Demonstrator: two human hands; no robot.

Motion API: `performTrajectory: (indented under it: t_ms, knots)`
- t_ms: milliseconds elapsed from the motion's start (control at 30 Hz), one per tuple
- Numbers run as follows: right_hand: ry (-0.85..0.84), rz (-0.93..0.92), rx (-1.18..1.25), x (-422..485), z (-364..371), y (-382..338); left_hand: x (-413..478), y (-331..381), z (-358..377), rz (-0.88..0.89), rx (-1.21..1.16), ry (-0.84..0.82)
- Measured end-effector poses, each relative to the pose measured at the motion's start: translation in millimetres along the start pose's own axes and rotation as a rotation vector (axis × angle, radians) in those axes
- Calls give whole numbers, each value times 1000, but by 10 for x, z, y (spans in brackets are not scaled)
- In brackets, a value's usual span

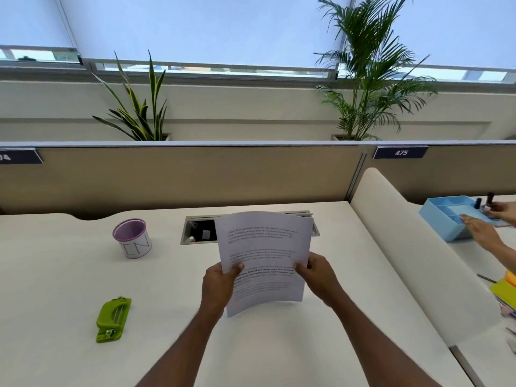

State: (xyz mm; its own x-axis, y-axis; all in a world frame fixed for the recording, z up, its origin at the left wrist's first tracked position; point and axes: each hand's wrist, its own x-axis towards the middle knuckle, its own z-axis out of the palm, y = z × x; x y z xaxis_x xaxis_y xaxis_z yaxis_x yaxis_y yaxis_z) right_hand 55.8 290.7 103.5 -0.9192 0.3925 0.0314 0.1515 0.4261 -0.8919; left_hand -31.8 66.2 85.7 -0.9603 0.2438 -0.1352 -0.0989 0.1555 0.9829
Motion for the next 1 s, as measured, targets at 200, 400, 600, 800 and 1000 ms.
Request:
performTrajectory:
  t_ms: [200, 400, 600, 800, 1000]
  knots:
    - [44, 94, 188, 14, -53, 50, 28, 117, 14, 7, 37, -17]
    - [60, 358, 277, 68, 86, 199, 64, -46, 57, -156, 104, 25]
    - [76, 601, 298, 33, 278, 508, 91, -309, 59, -257, 169, 3]
    - [131, 704, 245, 59, 403, 577, 96, -438, 59, -205, 454, -47]
    - [145, 721, 204, 105, 502, 668, 114, -549, -55, -175, 679, -115]
